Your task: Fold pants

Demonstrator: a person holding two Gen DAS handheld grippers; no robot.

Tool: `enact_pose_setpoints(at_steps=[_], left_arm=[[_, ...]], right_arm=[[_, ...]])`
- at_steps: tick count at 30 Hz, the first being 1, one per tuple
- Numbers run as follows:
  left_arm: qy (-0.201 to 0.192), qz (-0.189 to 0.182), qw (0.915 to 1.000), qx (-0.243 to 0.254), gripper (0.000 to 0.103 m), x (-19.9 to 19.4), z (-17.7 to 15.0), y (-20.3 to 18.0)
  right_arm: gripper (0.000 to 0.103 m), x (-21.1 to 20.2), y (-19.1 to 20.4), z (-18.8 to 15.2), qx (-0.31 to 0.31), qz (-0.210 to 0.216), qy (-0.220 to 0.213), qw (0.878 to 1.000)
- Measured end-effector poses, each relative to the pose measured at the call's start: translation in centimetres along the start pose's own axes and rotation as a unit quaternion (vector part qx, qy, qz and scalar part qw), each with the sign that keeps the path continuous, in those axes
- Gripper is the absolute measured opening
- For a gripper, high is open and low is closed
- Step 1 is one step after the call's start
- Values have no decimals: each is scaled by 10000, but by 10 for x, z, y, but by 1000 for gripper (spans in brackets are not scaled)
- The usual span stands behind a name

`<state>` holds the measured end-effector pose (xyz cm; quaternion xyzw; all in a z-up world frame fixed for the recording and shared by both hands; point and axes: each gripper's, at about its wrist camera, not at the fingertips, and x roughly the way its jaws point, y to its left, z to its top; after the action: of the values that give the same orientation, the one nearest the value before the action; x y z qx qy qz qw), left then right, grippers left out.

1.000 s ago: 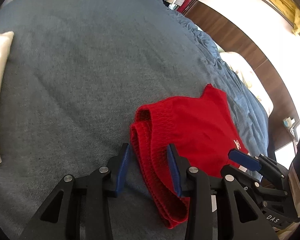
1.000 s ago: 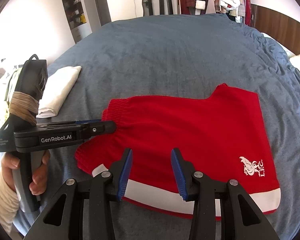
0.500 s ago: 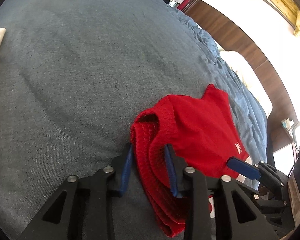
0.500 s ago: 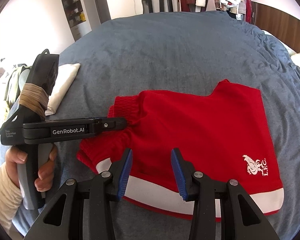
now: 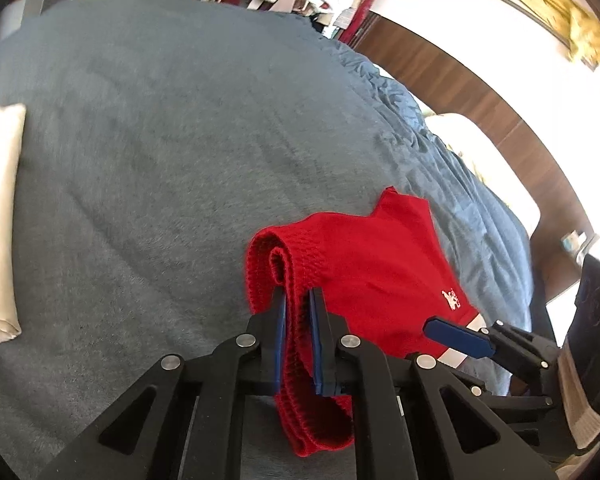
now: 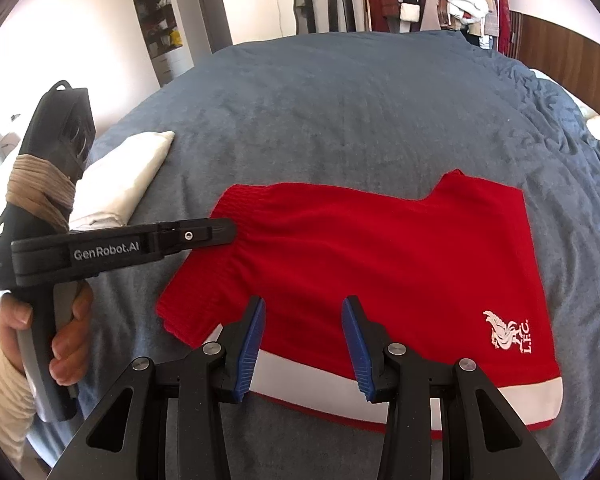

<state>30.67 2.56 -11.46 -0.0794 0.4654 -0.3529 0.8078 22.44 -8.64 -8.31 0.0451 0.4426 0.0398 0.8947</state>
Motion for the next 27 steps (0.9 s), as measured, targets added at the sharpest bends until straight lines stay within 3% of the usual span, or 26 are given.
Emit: enact_pose_setpoints(at_steps=[7, 14, 20, 27], left_arm=[[-36, 36, 9998, 180, 12, 3, 0, -5], [209, -112, 9991, -339, 15, 20, -3, 26], [321, -48, 9987, -394, 28, 25, -5, 34], [429, -54, 9991, -52, 46, 17, 7, 33]], right_arm=[[41, -3, 0, -1, -50, -60, 7, 10000], [41, -1, 3, 1, -77, -138, 35, 9999], [41, 2, 7, 2, -102, -91, 67, 9999], [41, 1, 15, 3, -133, 29, 87, 9999]])
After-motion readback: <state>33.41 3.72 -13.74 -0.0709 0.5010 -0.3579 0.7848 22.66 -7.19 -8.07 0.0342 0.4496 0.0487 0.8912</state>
